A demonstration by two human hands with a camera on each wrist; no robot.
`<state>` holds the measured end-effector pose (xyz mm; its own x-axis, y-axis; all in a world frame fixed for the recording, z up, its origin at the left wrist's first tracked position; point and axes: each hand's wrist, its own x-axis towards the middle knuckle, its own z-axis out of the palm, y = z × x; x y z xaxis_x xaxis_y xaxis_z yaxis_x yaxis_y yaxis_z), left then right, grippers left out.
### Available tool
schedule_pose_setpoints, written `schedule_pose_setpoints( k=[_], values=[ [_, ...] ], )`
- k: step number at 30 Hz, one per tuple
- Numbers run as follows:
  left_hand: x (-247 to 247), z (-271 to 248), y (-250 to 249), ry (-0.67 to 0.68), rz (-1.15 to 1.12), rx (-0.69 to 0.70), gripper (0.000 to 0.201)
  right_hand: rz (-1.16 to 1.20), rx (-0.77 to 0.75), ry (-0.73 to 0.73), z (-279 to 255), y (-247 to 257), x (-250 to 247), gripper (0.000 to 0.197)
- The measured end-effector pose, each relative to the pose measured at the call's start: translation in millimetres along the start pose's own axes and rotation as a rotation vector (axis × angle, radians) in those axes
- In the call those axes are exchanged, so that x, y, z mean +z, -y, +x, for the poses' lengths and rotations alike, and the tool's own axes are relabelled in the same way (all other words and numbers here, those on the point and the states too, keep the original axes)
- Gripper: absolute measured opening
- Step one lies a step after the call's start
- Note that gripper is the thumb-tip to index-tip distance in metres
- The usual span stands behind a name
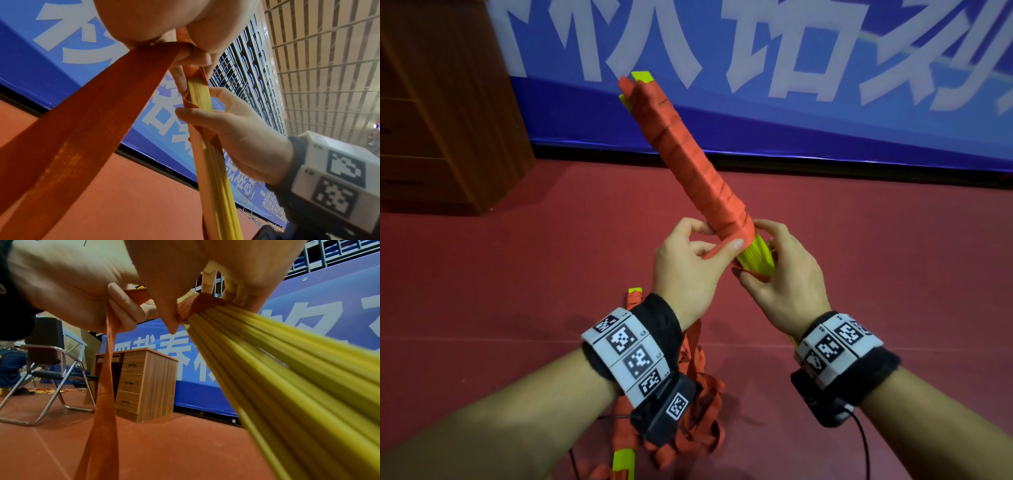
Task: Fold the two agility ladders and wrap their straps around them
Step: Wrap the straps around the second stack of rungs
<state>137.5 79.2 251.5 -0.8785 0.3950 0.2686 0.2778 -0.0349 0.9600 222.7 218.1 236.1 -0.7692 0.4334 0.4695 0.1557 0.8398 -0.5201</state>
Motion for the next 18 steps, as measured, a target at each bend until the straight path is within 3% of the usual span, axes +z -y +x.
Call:
schedule_pose_setpoints(
  k=[7, 14, 18],
  values=[
    [0.8, 2.3, 3.8, -0.025, 0.002, -0.003, 0.025, 0.117, 0.019, -0.031, -2.4, -6.0, 2.1, 0.051],
    [1.0, 2.8, 1.0, 0.002, -0.001, -0.026, 0.023, 0.171, 0.072, -0.031, -1.8, -6.6, 2.9, 0.042],
    [2.0, 4.4, 1.7, -0.012, -0.007, -0.027, 0.032, 0.273, 0.104, -0.058, 0.8, -5.7, 5.2, 0.036]
  ],
)
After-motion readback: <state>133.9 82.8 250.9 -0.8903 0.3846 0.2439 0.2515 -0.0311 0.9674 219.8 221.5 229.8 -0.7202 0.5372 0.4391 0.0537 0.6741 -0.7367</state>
